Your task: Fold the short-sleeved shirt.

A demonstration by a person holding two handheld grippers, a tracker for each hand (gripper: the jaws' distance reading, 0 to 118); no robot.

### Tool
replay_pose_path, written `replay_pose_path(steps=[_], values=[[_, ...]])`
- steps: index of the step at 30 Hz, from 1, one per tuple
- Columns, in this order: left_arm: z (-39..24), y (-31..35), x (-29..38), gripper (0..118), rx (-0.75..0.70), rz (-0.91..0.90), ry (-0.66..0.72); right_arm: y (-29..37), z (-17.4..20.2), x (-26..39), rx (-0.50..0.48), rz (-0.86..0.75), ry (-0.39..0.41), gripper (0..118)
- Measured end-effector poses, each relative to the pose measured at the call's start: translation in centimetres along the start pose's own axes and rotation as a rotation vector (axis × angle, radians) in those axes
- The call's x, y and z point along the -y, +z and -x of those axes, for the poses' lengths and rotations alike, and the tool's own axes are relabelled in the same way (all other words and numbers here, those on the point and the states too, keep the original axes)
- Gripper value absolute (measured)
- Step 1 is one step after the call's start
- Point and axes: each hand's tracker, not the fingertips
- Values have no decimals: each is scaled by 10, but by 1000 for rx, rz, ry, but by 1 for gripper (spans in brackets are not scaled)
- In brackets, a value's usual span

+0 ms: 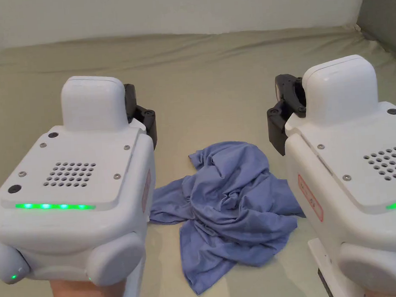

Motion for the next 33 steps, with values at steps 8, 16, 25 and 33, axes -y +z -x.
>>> replay_pose_path(steps=[8,16,25,33], values=[[1,10,3,0,8,-1,-29,4,3,6,-6,7,19,0],[3,5,0,0,18,-2,-35,-1,4,7,-5,15,17,0],[7,-26,33,0,20,120,-58,-24,5,24,-25,73,13,0],[33,-110,133,0,45,529,-86,-64,-15,69,-23,178,9,0]])
